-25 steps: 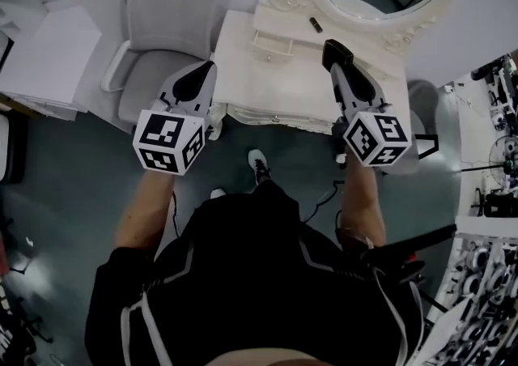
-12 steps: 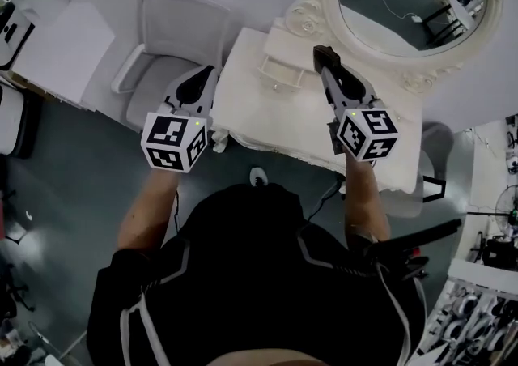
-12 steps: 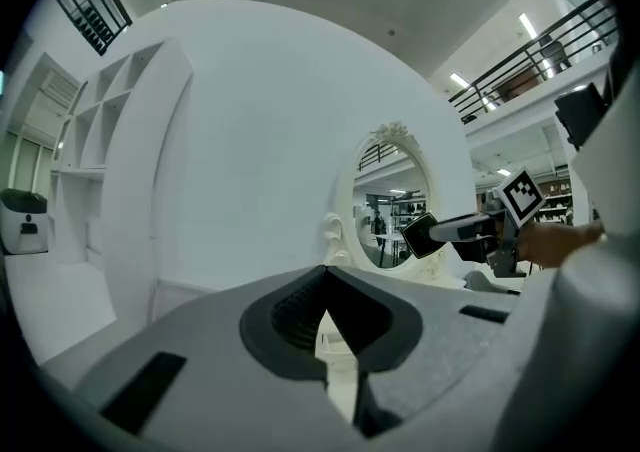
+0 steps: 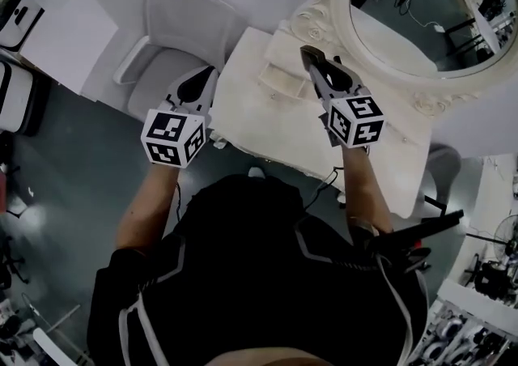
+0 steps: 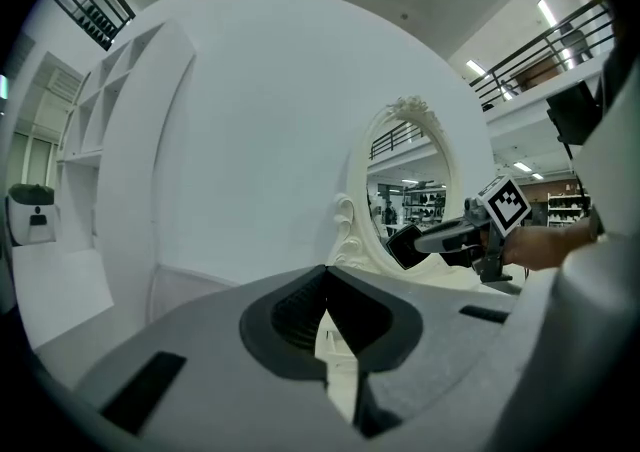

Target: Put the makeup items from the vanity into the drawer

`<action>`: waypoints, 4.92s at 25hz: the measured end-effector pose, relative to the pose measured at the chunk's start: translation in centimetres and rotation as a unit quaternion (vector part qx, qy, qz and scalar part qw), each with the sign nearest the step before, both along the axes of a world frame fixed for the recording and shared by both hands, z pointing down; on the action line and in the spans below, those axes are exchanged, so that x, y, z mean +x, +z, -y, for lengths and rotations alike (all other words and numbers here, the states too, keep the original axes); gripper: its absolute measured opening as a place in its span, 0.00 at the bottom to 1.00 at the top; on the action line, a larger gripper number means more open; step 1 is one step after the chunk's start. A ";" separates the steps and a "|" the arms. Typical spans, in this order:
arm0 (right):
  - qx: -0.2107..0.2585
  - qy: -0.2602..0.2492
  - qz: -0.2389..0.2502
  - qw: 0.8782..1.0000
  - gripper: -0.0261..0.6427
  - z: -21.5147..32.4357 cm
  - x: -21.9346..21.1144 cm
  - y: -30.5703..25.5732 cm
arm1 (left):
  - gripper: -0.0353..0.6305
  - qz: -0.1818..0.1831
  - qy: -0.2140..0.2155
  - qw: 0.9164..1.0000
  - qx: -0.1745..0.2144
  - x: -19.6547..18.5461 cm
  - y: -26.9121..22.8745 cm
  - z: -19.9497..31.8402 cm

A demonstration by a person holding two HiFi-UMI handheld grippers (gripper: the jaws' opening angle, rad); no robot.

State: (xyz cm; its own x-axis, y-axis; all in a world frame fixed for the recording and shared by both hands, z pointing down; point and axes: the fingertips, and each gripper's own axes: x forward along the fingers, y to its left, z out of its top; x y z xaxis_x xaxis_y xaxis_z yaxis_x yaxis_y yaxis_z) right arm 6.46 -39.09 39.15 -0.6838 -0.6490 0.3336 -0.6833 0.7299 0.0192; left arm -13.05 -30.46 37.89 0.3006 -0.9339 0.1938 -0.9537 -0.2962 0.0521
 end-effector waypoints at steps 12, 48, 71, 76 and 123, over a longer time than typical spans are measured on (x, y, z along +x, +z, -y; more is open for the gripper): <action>-0.059 -0.079 -0.101 0.990 0.18 4.2 -2.5 10.1 | 0.06 0.012 -0.026 0.998 -0.052 -0.3 5.2 1.6; -0.156 -0.231 -0.333 0.901 0.18 5.5 -4.2 28.0 | 0.06 0.001 -0.061 0.994 -0.092 -2.7 9.4 1.6; -0.131 -0.153 -0.266 0.943 0.27 5.6 -3.4 21.6 | 0.06 -0.010 -0.010 0.997 -0.070 -2.7 8.1 1.8; -0.116 -0.092 -0.188 0.971 0.26 5.9 -2.6 15.5 | 0.06 -0.021 0.022 0.998 -0.057 -2.3 6.6 2.6; 0.097 0.196 0.026 0.975 0.05 -1.6 5.9 -10.3 | 0.06 -0.024 0.124 0.989 0.074 -0.5 -6.8 6.0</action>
State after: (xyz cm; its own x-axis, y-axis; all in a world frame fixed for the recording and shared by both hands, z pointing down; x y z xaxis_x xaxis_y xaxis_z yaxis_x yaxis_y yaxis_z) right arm 12.40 -37.52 28.85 -0.3832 -0.9114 0.1496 -0.9130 0.3984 0.0882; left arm -13.60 -36.42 31.06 0.5295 -0.8474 0.0397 -0.8483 -0.5285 0.0337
